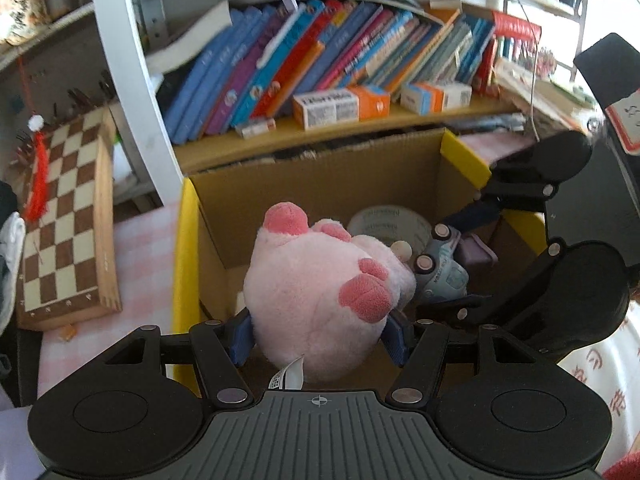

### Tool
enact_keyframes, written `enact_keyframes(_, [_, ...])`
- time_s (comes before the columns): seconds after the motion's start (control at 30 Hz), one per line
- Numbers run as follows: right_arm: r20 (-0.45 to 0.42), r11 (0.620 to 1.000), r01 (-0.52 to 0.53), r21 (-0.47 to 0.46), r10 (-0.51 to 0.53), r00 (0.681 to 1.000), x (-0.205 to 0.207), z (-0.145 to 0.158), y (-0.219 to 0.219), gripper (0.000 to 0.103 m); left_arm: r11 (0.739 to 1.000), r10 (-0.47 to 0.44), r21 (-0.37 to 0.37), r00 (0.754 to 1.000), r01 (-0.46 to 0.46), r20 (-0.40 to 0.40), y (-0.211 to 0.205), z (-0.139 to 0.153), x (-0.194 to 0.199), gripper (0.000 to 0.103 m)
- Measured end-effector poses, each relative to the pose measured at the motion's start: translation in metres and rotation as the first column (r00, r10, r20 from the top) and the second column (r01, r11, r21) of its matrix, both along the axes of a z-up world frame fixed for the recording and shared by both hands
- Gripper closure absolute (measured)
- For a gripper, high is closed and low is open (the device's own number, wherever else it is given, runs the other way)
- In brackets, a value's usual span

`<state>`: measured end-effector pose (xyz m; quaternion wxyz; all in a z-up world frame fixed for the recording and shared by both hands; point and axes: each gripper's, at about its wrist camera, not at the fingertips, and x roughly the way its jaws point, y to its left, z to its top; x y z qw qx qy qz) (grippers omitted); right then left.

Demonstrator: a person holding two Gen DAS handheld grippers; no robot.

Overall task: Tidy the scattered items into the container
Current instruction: 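Lower the pink pig with the left tool while the right tool lowers the toy car, open both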

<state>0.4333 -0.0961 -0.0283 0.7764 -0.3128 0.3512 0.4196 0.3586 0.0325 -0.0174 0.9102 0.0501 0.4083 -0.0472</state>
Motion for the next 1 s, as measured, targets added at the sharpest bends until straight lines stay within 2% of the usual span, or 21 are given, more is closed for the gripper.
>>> enact_keyframes(0.27, [-0.028,0.998,-0.057,-0.038,0.056,0.998,-0.002,-0.001,0.006,0.042,0.999,-0.009,0.038,0.999,0.010,-0.034,-0.005,-0.008,0.004,0.038])
enact_keyframes(0.4, [-0.031,0.998,-0.050,-0.030,0.049,0.998,-0.002,0.000,0.006,0.041,0.998,-0.010,0.058,0.999,0.013,-0.042,-0.008,-0.008,0.005,0.032])
enact_keyframes(0.43, [-0.026,0.999,-0.045,-0.025,0.045,0.999,-0.002,0.001,0.005,0.033,0.998,-0.011,0.064,0.999,0.014,-0.045,-0.009,-0.008,0.005,0.030])
enact_keyframes(0.47, [-0.022,0.999,-0.041,-0.020,0.040,0.999,-0.002,0.002,0.005,0.030,0.997,-0.006,0.074,0.999,0.009,-0.039,-0.010,-0.007,0.004,0.029])
enact_keyframes(0.53, [-0.012,0.999,-0.031,-0.010,0.031,0.999,-0.002,0.004,0.004,0.024,0.995,0.003,0.096,1.000,-0.001,-0.016,-0.011,-0.002,0.001,0.023])
enact_keyframes(0.63, [0.000,1.000,-0.013,0.010,0.013,1.000,-0.003,0.010,0.000,0.019,0.996,-0.002,0.086,1.000,-0.001,0.031,-0.010,0.011,-0.007,0.021])
enact_keyframes(1.0, [0.053,0.984,0.058,0.169,-0.068,0.996,-0.031,0.057,-0.031,0.014,0.998,0.028,0.051,0.982,-0.038,0.186,-0.009,0.055,-0.047,0.020])
